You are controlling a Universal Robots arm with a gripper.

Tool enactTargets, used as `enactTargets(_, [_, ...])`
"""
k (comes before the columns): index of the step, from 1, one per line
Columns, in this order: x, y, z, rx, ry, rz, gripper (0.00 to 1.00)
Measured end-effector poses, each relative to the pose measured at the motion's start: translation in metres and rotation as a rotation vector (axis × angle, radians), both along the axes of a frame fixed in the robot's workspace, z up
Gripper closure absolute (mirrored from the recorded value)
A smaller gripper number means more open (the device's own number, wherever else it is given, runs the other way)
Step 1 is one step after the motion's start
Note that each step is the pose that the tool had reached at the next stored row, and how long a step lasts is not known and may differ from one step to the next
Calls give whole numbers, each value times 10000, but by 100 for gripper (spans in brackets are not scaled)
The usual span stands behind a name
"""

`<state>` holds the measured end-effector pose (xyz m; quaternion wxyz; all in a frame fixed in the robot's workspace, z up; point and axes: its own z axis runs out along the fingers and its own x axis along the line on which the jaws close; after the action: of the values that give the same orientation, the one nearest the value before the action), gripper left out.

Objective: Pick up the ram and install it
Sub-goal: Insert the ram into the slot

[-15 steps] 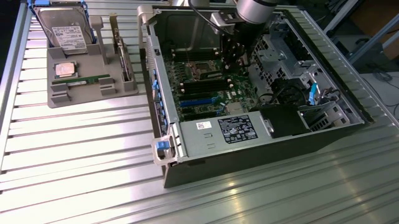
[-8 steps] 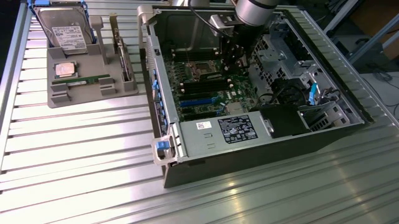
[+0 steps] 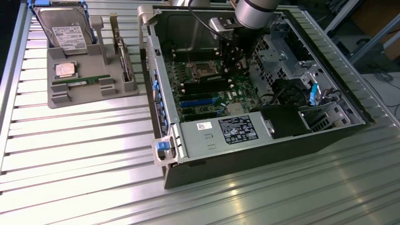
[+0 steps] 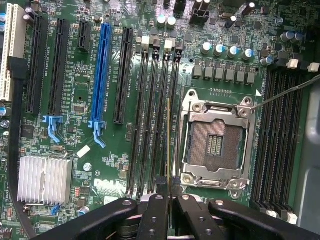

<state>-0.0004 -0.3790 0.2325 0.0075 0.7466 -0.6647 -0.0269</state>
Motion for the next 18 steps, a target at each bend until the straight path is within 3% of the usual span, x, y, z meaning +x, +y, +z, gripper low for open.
enactTargets(12, [0, 0, -71, 0, 0, 1, 88])
enactTargets(13, [2, 4, -46, 28, -11, 1, 88])
enactTargets(15, [0, 0, 78, 3, -3, 0, 88])
enactTargets(18, [-6, 1, 108, 1, -2, -43, 88])
